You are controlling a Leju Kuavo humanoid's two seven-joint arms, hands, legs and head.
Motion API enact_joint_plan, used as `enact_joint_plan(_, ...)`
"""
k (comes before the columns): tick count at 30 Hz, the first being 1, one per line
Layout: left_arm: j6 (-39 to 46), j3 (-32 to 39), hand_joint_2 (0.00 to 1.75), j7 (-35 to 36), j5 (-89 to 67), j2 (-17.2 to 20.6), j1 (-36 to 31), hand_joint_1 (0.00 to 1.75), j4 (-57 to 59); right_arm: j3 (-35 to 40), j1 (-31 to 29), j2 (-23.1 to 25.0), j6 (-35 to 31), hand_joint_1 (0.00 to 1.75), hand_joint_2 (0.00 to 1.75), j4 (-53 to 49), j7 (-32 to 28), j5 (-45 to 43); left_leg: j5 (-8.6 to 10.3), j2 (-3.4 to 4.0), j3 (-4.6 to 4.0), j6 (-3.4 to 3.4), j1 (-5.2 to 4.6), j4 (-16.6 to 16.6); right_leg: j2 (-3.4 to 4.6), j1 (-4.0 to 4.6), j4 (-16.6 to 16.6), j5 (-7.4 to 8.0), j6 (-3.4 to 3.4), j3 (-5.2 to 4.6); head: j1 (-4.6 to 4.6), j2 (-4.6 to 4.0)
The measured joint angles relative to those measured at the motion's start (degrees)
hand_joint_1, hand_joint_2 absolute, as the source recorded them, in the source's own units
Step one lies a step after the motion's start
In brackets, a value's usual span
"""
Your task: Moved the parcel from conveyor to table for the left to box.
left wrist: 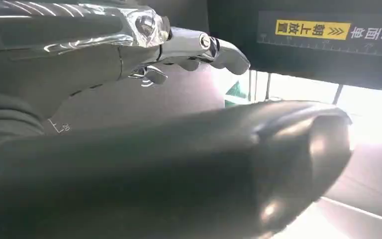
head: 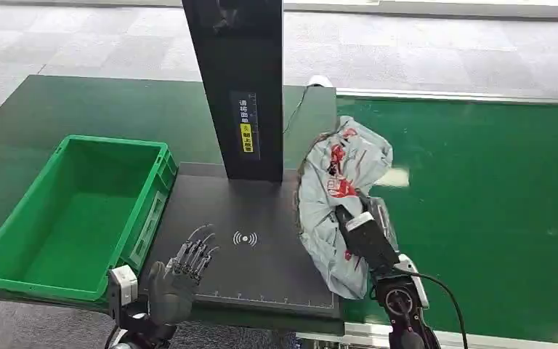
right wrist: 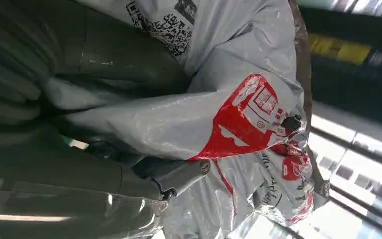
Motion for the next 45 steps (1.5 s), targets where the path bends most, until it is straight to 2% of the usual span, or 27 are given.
enact_joint_plan(2,-0.24,0.00,0.00,-0.42,0.04,0.22,-0.29,0.00,0.50,2.03,0.01,-0.37,4.43,1.75,1.75,0.37,-0.72,-1.37,0.00,-0.02,-0.02,0.00,0.00,0.00,-0.01,0.00,0.00,0.00,0.00,0.01,0.02,0.00)
enact_joint_plan(3,-0.39,0.02,0.00,-0.76,0.20,0.42,-0.38,0.00,0.76,3.68,-0.14,-0.96,9.49,1.75,1.75,0.70,-1.61,-0.31,0.00,-0.01,-0.04,0.00,0.00,0.00,-0.01,0.00,0.00,-0.01,0.01,0.00,0.04,0.00)
enact_joint_plan(7,-0.76,0.04,0.00,-1.57,0.44,0.98,-0.53,0.00,1.37,10.61,-0.44,-3.30,19.35,1.75,1.75,2.77,-4.65,6.14,-0.01,-0.06,-0.04,0.01,-0.01,0.01,-0.03,-0.02,0.00,-0.02,0.03,-0.01,0.02,0.00)
enact_joint_plan(12,-1.03,0.11,0.00,-1.62,0.46,1.42,-0.53,0.00,1.94,15.41,-0.79,-5.11,20.03,1.75,1.75,4.83,-5.88,7.37,-0.01,-0.07,-0.05,0.01,-0.01,0.01,-0.04,-0.02,0.00,-0.03,0.04,0.00,0.02,0.00)
enact_joint_plan(23,-1.16,0.15,0.00,-1.92,0.57,1.90,-0.62,0.00,2.05,19.32,-2.93,-7.43,24.80,1.75,1.75,7.67,-9.79,7.31,-0.01,-0.07,-0.03,0.01,-0.01,0.01,-0.04,-0.01,0.00,-0.02,0.04,0.00,0.04,0.00)
enact_joint_plan(24,-1.18,0.15,0.00,-1.92,0.59,1.94,-0.62,0.00,2.05,19.73,-3.19,-7.69,25.37,1.69,1.75,8.02,-10.41,7.20,-0.01,-0.07,-0.03,0.01,-0.01,0.01,-0.04,-0.01,0.00,-0.02,0.04,0.00,0.02,0.00)
enact_joint_plan(25,-1.18,0.15,0.00,-1.92,0.61,1.95,-0.62,0.00,2.05,19.97,-3.38,-7.85,25.58,0.56,1.75,8.22,-10.75,7.18,-0.01,-0.07,-0.03,0.01,-0.01,0.01,-0.04,-0.01,0.00,-0.02,0.04,0.00,0.04,0.00)
enact_joint_plan(26,-1.20,0.17,0.00,-1.94,0.61,1.97,-0.63,0.00,2.05,20.32,-3.57,-8.02,25.80,0.00,1.75,8.44,-11.10,7.15,-0.01,-0.07,-0.03,0.01,-0.01,0.01,-0.04,-0.02,0.00,-0.02,0.04,0.00,0.02,0.00)
enact_joint_plan(35,1.45,0.59,0.00,-2.91,-1.29,1.99,-0.55,0.00,1.94,20.80,-4.17,-8.46,21.61,0.00,1.75,9.40,-11.95,6.59,0.00,-0.07,-0.03,0.00,-0.01,0.01,-0.04,-0.01,0.00,-0.02,0.04,0.00,0.02,0.00)
enact_joint_plan(45,8.85,-1.18,0.00,-6.36,-16.79,2.01,-0.22,0.00,-1.20,16.15,-3.86,-5.88,14.33,0.00,1.75,6.47,-11.61,-0.40,-0.01,-0.07,-0.03,0.01,-0.01,0.01,-0.04,-0.02,0.00,-0.02,0.04,0.00,0.04,0.00)
